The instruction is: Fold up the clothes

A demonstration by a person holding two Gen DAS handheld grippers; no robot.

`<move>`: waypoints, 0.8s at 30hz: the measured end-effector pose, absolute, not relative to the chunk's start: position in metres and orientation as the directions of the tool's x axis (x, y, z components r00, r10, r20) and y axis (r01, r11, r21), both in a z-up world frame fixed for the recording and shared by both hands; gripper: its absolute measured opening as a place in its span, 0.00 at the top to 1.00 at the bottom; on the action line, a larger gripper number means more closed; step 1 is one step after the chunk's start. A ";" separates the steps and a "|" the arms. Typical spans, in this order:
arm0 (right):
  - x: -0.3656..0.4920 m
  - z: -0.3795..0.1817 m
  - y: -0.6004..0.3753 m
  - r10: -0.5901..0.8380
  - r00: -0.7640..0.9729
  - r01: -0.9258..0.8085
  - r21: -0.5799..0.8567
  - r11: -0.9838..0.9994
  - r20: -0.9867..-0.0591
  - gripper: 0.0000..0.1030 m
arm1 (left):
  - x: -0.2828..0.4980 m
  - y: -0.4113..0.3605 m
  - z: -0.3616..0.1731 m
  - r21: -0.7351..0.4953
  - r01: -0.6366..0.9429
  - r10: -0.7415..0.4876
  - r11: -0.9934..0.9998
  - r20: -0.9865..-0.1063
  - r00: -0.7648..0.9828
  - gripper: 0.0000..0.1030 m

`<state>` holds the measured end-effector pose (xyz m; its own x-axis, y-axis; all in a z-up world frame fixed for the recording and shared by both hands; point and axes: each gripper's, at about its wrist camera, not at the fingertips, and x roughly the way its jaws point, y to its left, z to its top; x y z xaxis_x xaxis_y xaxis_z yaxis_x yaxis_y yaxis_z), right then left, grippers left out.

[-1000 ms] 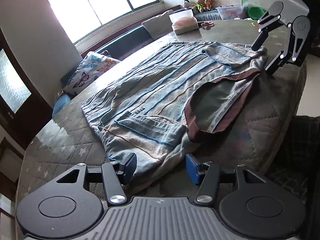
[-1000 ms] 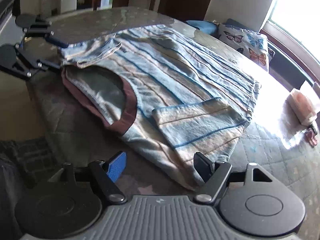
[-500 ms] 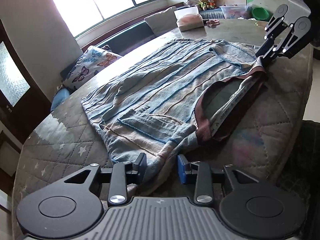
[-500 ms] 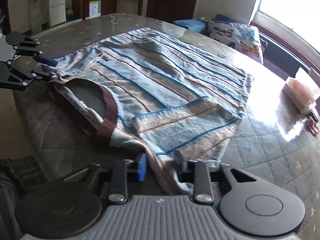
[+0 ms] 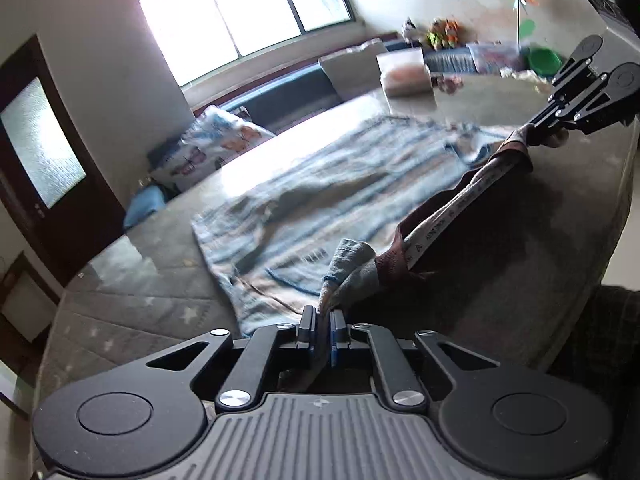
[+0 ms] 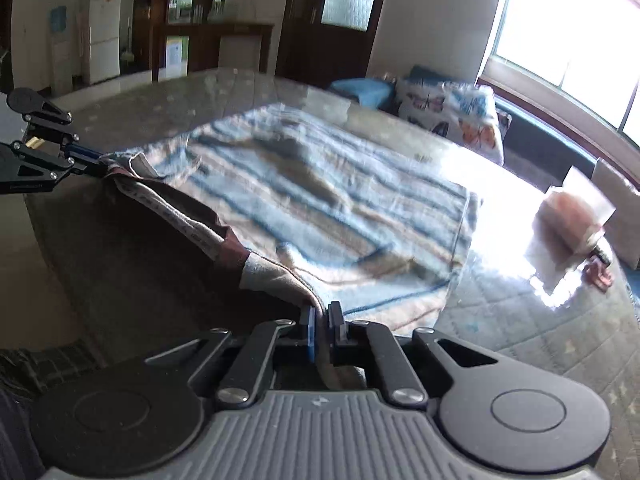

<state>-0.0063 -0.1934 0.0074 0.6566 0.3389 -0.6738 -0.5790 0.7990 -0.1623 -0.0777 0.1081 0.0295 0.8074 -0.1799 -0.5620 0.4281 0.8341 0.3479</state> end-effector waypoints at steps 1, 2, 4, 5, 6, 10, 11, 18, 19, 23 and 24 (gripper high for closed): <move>-0.012 0.013 -0.195 0.343 0.665 -0.577 -0.163 0.800 -0.664 0.95 | -0.085 0.109 0.036 0.348 0.421 -0.183 0.838 -0.548 0.816 0.93; -0.019 0.019 -0.197 0.350 0.673 -0.575 -0.164 0.801 -0.651 0.95 | -0.093 0.110 0.042 0.347 0.414 -0.185 0.841 -0.535 0.824 0.93; -0.037 0.036 -0.202 0.368 0.693 -0.573 -0.164 0.803 -0.620 0.95 | -0.110 0.113 0.057 0.329 0.397 -0.195 0.857 -0.507 0.840 0.93; -0.045 0.043 -0.204 0.374 0.702 -0.570 -0.162 0.805 -0.606 0.95 | -0.118 0.115 0.064 0.320 0.386 -0.197 0.865 -0.491 0.849 0.93; -0.054 0.050 -0.206 0.380 0.710 -0.567 -0.161 0.808 -0.592 0.95 | -0.122 0.115 0.070 0.320 0.376 -0.196 0.869 -0.476 0.858 0.93; -0.069 0.074 -0.208 0.397 0.742 -0.563 -0.180 0.807 -0.540 0.95 | -0.130 0.116 0.092 0.332 0.339 -0.186 0.880 -0.417 0.890 0.93; -0.068 0.078 -0.208 0.400 0.749 -0.562 -0.189 0.805 -0.529 0.96 | -0.127 0.116 0.096 0.331 0.333 -0.184 0.883 -0.409 0.894 0.93; -0.019 0.089 -0.200 0.393 0.766 -0.556 -0.217 0.803 -0.508 0.96 | -0.064 0.114 0.108 0.356 0.318 -0.174 0.878 -0.382 0.907 0.93; -0.008 0.090 -0.199 0.392 0.765 -0.553 -0.211 0.806 -0.511 0.96 | -0.052 0.114 0.108 0.354 0.320 -0.174 0.879 -0.387 0.906 0.93; 0.034 0.088 -0.193 0.378 0.760 -0.548 -0.208 0.811 -0.530 0.96 | 0.001 0.113 0.107 0.346 0.332 -0.172 0.878 -0.418 0.892 0.93; 0.045 0.087 -0.191 0.371 0.757 -0.544 -0.205 0.813 -0.537 0.96 | 0.015 0.111 0.105 0.349 0.335 -0.170 0.875 -0.427 0.888 0.93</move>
<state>0.0451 -0.1908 0.0866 0.7573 0.3713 -0.5372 -0.5444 0.8133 -0.2053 0.0150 0.1109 0.1052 0.8881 -0.1702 -0.4269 0.3354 0.8751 0.3488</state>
